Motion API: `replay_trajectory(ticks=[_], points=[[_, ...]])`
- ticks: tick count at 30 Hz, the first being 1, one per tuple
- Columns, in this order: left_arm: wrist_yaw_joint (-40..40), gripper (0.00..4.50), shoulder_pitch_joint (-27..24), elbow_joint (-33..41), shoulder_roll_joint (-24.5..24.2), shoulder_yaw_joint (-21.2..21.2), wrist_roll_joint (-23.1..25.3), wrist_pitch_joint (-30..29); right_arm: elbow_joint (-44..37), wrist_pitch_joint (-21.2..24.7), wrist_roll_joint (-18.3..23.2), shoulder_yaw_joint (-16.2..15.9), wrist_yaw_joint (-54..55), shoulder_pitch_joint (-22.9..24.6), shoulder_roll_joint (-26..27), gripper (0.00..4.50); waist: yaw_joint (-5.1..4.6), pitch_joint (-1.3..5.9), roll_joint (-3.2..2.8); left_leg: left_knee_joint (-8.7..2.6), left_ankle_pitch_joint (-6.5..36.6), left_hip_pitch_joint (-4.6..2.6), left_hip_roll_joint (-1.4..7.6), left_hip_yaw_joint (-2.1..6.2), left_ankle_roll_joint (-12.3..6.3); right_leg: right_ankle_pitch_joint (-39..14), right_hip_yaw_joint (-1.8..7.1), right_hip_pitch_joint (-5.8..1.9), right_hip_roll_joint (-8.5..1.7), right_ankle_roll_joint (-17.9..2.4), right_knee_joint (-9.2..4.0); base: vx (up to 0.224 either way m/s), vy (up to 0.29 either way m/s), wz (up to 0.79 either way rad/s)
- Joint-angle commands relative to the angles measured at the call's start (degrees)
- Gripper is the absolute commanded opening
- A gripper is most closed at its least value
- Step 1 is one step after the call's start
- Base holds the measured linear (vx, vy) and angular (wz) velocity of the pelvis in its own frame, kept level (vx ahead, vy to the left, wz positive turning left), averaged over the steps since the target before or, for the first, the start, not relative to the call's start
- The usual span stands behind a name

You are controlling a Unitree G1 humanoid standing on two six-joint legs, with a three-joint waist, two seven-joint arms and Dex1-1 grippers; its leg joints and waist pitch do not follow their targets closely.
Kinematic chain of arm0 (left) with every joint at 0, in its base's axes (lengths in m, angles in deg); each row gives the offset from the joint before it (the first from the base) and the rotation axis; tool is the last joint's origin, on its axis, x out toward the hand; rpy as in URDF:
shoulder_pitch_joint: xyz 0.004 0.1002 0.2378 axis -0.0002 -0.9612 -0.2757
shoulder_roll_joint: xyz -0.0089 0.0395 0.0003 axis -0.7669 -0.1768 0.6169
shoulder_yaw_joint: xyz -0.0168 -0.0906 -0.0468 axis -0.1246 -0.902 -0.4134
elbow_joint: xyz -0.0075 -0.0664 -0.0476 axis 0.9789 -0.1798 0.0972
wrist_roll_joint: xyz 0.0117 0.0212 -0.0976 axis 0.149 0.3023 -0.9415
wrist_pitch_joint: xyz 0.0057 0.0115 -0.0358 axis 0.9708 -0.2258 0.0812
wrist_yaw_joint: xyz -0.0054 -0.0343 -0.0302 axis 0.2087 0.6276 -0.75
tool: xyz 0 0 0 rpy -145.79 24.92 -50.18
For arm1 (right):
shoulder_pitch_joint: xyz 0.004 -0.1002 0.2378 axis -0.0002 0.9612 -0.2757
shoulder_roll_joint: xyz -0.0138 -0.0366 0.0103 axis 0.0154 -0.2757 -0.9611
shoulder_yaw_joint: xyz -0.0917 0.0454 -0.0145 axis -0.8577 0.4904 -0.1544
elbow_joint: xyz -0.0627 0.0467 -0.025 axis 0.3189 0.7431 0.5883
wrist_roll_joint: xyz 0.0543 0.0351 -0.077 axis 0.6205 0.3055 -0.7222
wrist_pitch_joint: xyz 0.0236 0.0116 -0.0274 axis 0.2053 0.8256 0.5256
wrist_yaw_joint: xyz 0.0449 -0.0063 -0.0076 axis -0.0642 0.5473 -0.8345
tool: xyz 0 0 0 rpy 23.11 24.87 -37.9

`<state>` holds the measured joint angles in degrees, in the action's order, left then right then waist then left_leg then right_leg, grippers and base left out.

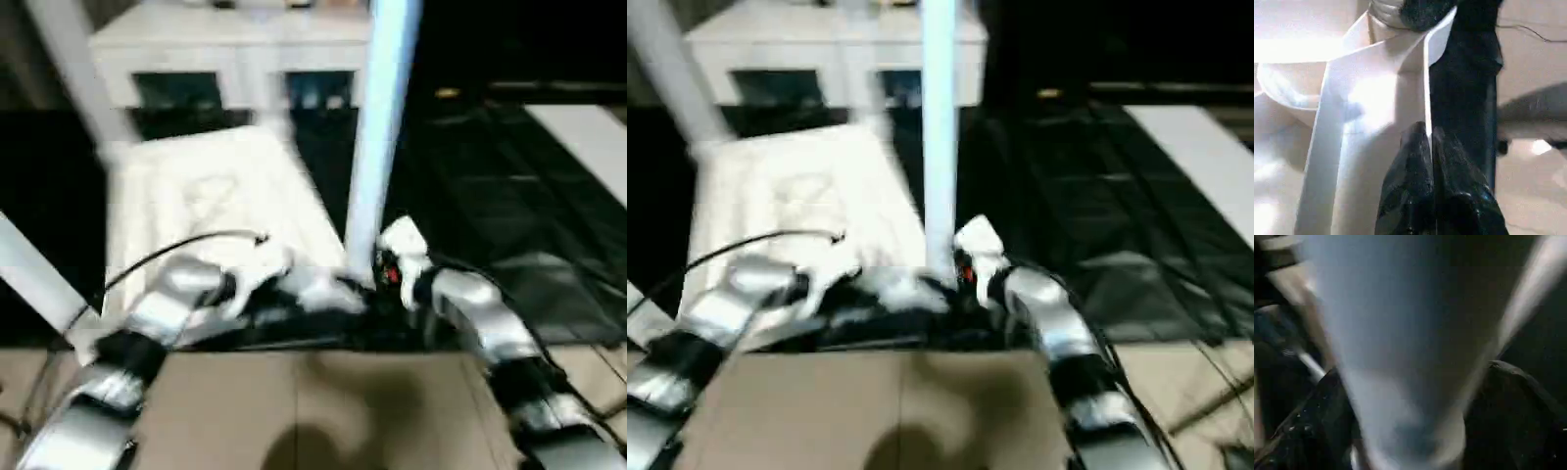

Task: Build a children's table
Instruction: Rotate leg to tighten

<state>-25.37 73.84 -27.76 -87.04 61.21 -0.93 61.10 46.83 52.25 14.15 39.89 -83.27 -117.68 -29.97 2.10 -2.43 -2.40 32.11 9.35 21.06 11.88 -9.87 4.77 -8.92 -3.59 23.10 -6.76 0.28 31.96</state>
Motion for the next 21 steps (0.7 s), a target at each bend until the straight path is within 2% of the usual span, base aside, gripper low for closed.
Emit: replay_trajectory(ticks=[1, 2, 3, 5, 8, 11, 13, 16, 21], points=[[-2.6, 0.00, -0.6, 0.8, 0.2, 2.7, 0.6, 0.5, -1.7, -0.9, 0.5, -0.5, -1.3, -0.2, -1.0, 4.02, 0.07, 3.05, 0.30, -4.25, 25.7, -1.18, 0.68, -0.59, -1.31, -21.1, 1.15, -1.35, -0.53, -11.2, -3.60, 0.000, 0.000, 0.00], [-4.1, 0.00, -1.0, 2.0, -0.5, 2.3, 0.2, 0.8, -2.0, -1.4, 0.8, -1.1, -4.3, 0.0, -2.2, 4.02, 0.23, 3.29, 0.32, -4.18, 24.1, -0.96, 0.71, -0.48, -1.14, -19.8, 1.27, -1.79, -0.67, -11.4, -3.10, 0.000, 0.000, 0.00], [-4.3, 0.00, -1.0, 2.3, -0.6, 2.1, 0.1, 0.9, -2.2, -1.6, 0.8, -1.4, -5.4, 0.1, -2.7, 4.02, 0.23, 3.29, 0.32, -4.18, 24.1, -0.96, 0.71, -0.48, -1.14, -19.8, 1.27, -1.79, -0.67, -11.4, -3.10, 0.000, 0.000, 0.00], [-4.4, 0.00, -1.0, 2.7, -0.7, 1.6, -0.2, 0.9, -3.0, -1.6, 0.7, -2.3, -8.1, 0.6, -3.8, 4.02, 0.45, 3.45, 0.45, -3.92, 20.9, -0.75, 0.66, -0.73, -1.88, -15.6, 1.38, -2.00, -0.52, -12.4, -2.64, 0.026, -0.004, 0.03], [-4.4, 0.00, -0.9, 2.5, -0.8, 1.4, -0.1, 1.2, -3.7, -1.8, 0.4, -3.0, -10.0, 1.1, -4.8, 4.02, 0.84, 3.48, 0.79, -3.41, 19.8, -1.03, 0.63, -1.11, -2.65, -15.3, 1.78, -1.65, -0.47, -13.0, -2.44, 0.064, -0.016, 0.12], [-4.4, 0.00, -0.8, 2.7, -1.1, 1.5, -0.3, 1.1, -3.6, -2.4, -0.2, -3.5, -11.3, 1.2, -5.9, 4.02, 1.27, 3.80, 0.73, -3.19, 14.5, -0.41, 0.62, -1.00, -3.46, -10.1, 1.94, -2.25, -0.26, -13.6, -1.63, 0.000, 0.000, 0.00], [-4.5, 0.00, -0.9, 2.9, -1.3, 1.5, -0.3, 0.9, -3.2, -2.6, -0.3, -3.4, -11.6, 1.0, -6.2, 4.02, 1.37, 3.77, 0.75, -3.17, 14.3, -0.36, 0.58, -1.00, -3.58, -9.8, 1.90, -2.34, -0.25, -13.8, -1.55, 0.000, 0.000, 0.00], [-4.7, 0.00, -1.3, 3.2, -1.4, 1.3, -0.2, 0.8, -2.4, -3.1, -0.3, -3.4, -12.2, 0.6, -6.7, 4.02, 1.32, 3.69, 0.81, -3.27, 15.4, -0.32, 0.53, -0.93, -3.19, -12.1, 1.89, -2.43, -0.29, -13.2, -1.72, 0.000, 0.000, 0.00], [-4.6, 0.00, -1.5, 3.3, -1.4, 1.3, -0.2, 0.7, -2.2, -2.7, 0.1, -3.0, -12.7, 0.3, -6.8, 3.65, 1.29, 3.56, 0.86, -3.42, 17.1, -0.46, 0.55, -0.88, -2.53, -15.3, 1.98, -2.23, -0.27, -12.1, -2.03, 0.000, 0.000, 0.00]])
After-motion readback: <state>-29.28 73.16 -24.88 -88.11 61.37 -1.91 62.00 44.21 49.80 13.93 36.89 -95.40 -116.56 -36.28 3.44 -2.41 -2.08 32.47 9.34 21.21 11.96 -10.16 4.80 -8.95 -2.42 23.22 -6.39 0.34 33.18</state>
